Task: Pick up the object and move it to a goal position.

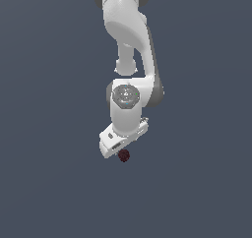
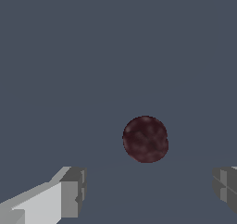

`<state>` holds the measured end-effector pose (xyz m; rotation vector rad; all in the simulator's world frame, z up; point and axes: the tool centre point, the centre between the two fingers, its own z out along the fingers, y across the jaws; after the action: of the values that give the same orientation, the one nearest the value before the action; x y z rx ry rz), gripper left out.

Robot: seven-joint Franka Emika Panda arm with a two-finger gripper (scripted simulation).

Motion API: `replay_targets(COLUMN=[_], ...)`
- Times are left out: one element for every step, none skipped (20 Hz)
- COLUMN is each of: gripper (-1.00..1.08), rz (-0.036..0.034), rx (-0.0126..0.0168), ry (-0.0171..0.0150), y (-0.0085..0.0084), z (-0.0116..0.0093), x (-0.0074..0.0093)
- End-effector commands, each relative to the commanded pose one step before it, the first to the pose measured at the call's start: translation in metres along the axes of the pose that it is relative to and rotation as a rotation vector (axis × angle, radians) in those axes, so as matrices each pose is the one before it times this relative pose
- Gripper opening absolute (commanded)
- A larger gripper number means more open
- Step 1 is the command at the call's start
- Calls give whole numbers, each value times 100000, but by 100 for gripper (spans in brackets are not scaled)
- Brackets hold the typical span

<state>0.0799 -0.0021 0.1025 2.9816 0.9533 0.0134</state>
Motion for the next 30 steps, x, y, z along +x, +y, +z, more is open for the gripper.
replay_targets(gripper=[100,100,100,100,100,100,100,100,100,100,100,100,100,100,100,100,100,100,100,100,100,100,100,100,100,100,100,100,100,100], rz=[-4651,-1470,-1340,-1207,-1081,-949,-821,-697,-570,-439,-315,-182,-69,429,0,0,0,-69,0,-69,-69,0,-98,-69,0,-69,0,0,0,0], rx=[403,148,137,125,114,101,88,75,62,48,35,20,8,-4,0,0,0,-1,0,-1,-1,0,-1,-1,0,0,0,0,0,0], ry=[-136,-50,-42,-34,-28,-23,-18,-14,-11,-8,-5,-3,-1,-40,0,0,0,4,0,3,3,0,4,3,0,4,0,0,0,0], y=[409,137,125,115,101,91,79,66,53,43,31,22,3,-38,2,5,8,-25,13,-21,-20,16,-34,-21,13,-20,17,20,23,26], z=[768,261,239,217,195,172,149,127,104,81,58,34,12,-35,42,125,207,287,370,448,527,604,625,540,452,360,272,182,92,2], x=[226,53,45,36,32,24,20,17,13,8,6,0,4,-34,-2,-6,-11,18,-21,7,0,-40,5,-3,-28,16,-7,6,19,32])
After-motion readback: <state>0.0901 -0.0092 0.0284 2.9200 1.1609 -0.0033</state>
